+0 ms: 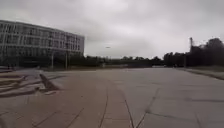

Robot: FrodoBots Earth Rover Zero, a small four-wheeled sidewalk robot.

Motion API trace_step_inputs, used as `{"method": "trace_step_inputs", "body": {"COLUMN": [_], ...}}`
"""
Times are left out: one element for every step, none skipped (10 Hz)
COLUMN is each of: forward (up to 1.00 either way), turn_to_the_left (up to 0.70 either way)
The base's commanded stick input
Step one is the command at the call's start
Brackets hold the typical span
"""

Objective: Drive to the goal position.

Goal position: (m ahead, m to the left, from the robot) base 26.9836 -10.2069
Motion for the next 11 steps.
{"method": "trace_step_inputs", "body": {"forward": [0.7, 0.7, 0.7, 0.7, 0.7, 0.7, 0.7, 0.7, 0.7, 0.7, 0.7], "turn_to_the_left": [-0.12, -0.02, -0.03, -0.01, -0.02, -0.08, -0.18, 0.0, -0.13, -0.21, -0.21]}}
